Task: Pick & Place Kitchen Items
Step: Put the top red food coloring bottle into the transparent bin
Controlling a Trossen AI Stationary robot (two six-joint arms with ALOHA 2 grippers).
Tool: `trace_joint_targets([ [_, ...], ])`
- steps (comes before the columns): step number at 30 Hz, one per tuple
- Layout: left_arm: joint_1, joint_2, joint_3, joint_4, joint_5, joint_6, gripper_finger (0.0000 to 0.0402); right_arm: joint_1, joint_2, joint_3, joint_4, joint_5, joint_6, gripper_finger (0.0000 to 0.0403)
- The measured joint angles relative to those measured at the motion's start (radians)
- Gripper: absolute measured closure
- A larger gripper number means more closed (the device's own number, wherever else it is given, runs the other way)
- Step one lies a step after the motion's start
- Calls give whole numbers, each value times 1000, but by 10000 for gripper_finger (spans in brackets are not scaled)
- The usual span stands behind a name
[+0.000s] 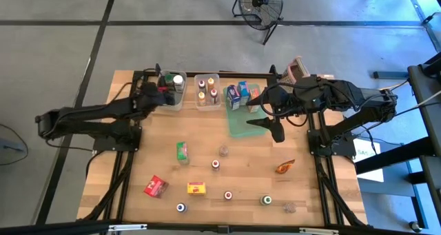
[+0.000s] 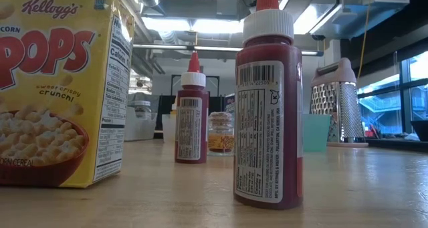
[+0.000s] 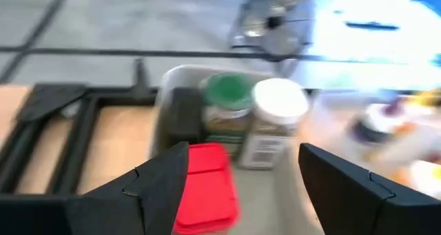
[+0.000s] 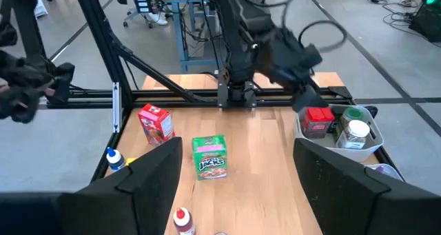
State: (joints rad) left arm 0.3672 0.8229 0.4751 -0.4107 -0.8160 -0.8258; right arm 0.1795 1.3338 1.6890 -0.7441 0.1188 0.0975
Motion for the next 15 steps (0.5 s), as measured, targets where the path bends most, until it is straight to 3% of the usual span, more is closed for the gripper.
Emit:
trace_joint_targets([
  [6,-75,-198,0,123,149,230,132,0,0,0,-36,-3,22,123],
  [11,-158,-309,1,247,309,363,132,2,0,0,-166,-4,102,123],
  [15,-235,-343,1,312,319,384,132,17,0,0,-221,-46,191,123],
])
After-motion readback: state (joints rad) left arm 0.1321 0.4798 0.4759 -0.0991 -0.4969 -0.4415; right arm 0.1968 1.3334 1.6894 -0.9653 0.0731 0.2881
